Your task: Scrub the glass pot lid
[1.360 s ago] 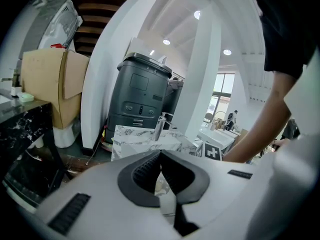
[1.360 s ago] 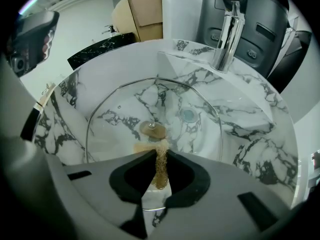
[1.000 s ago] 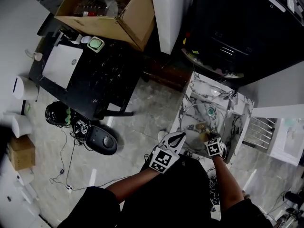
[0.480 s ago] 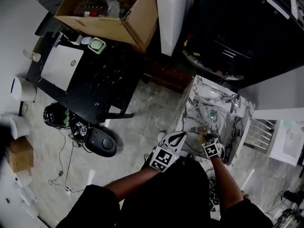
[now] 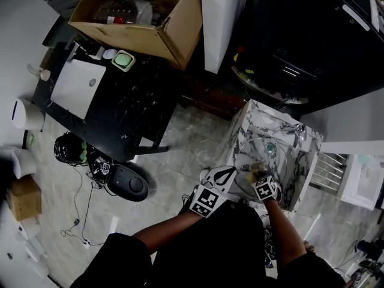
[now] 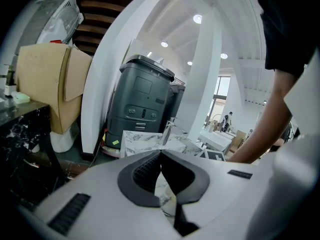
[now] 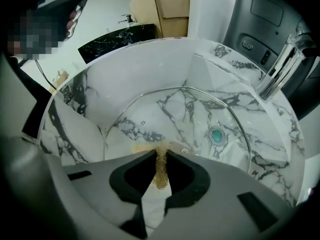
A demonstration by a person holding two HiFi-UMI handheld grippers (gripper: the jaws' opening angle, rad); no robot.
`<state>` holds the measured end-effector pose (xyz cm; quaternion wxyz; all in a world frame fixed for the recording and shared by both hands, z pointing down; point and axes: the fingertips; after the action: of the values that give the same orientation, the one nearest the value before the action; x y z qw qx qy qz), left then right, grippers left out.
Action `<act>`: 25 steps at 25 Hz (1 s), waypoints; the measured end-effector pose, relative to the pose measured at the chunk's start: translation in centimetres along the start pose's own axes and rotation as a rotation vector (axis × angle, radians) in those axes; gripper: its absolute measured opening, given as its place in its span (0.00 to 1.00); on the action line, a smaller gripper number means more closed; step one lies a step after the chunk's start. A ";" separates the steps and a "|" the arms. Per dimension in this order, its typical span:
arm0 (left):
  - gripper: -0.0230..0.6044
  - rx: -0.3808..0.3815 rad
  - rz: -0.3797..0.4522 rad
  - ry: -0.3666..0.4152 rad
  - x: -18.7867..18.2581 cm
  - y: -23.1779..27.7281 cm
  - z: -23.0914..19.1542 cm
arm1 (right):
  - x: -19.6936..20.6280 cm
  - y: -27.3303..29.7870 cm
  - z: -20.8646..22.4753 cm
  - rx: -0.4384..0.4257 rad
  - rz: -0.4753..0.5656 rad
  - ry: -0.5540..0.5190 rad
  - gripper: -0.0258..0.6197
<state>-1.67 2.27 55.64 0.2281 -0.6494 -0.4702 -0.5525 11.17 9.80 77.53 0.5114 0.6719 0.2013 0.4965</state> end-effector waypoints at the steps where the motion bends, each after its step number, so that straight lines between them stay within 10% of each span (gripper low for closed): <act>1: 0.06 0.001 0.000 0.000 0.0 0.0 -0.1 | -0.1 0.1 -0.1 -0.002 0.002 -0.001 0.14; 25: 0.06 0.033 -0.016 -0.006 -0.7 1.7 -2.3 | -4.3 1.8 -2.0 -0.053 0.012 -0.018 0.14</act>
<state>-1.34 -0.61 55.96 0.2328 -0.6433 -0.4852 -0.5446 7.14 6.72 77.15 0.5276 0.6638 0.1795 0.4988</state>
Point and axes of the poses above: the fingertips, and each gripper's own axes: y forward along the fingers, z to its right, x out of its underside, and after that the axes turned 11 degrees about z, right-handed
